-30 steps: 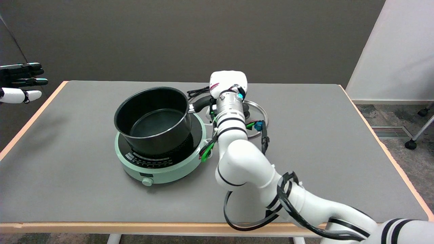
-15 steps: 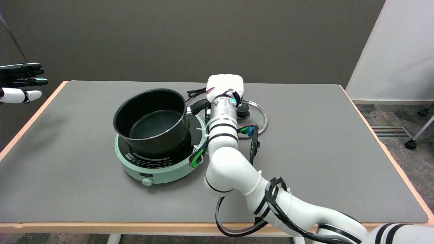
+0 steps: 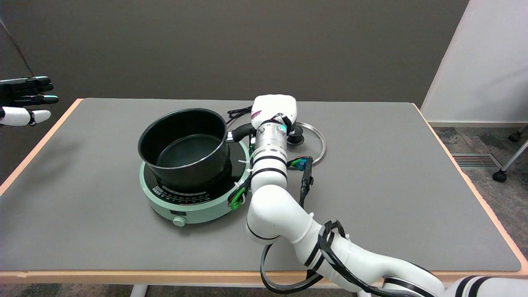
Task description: Place the pot onto the induction cooker.
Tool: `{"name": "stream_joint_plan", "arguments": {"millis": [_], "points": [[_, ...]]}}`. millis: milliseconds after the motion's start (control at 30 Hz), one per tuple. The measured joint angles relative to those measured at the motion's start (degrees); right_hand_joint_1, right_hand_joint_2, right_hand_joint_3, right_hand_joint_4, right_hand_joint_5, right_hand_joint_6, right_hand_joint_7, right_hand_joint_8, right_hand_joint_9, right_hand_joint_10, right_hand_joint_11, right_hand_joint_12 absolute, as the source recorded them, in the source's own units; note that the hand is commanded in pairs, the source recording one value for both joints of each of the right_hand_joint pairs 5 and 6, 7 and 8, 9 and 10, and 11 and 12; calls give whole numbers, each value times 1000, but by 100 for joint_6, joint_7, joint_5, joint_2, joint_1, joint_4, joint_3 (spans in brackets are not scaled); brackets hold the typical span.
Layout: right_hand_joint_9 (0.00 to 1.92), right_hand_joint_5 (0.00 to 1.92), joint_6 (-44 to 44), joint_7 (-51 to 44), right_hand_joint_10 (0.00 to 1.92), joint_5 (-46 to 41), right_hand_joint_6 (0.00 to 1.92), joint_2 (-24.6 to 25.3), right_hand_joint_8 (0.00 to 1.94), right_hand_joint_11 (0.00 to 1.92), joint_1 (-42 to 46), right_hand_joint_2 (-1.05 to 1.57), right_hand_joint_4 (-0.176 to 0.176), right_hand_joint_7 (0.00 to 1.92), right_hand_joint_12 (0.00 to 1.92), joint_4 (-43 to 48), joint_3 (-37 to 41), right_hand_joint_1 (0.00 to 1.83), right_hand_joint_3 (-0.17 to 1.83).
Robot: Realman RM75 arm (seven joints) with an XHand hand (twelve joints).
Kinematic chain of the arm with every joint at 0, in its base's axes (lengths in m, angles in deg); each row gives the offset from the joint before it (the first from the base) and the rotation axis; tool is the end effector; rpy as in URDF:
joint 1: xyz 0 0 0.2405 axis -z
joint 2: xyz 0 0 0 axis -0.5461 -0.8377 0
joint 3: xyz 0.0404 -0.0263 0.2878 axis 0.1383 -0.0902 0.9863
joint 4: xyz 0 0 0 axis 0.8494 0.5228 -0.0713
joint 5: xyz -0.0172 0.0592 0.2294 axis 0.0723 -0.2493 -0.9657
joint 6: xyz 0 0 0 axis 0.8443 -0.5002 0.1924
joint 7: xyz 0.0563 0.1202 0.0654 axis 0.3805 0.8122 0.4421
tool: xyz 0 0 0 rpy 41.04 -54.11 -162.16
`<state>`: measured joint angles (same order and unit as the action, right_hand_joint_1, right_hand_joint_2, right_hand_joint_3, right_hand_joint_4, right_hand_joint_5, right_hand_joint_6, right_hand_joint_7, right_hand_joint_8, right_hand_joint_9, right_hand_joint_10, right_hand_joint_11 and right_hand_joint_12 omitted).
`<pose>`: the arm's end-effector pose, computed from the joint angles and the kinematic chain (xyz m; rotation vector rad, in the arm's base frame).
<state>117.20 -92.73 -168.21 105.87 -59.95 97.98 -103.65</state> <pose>-0.2133 -0.4449 0.1173 1.1476 0.0960 -0.0726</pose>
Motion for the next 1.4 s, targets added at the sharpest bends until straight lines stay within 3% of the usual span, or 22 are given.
{"name": "stream_joint_plan", "arguments": {"millis": [567, 900, 1400], "points": [[1840, 1840, 27, 32, 1840, 181, 1840, -31, 1840, 1840, 239, 730, -54, 1840, 1840, 141, 37, 1118, 1131], [1657, 1657, 13, 34, 1657, 261, 1657, -122, 1657, 1657, 390, 885, -94, 1657, 1657, 328, 32, 1059, 795], [1594, 1594, -187, 39, 1594, 168, 1594, -241, 1594, 1594, 468, 831, -105, 1594, 1594, 512, 21, 1068, 816]]}}
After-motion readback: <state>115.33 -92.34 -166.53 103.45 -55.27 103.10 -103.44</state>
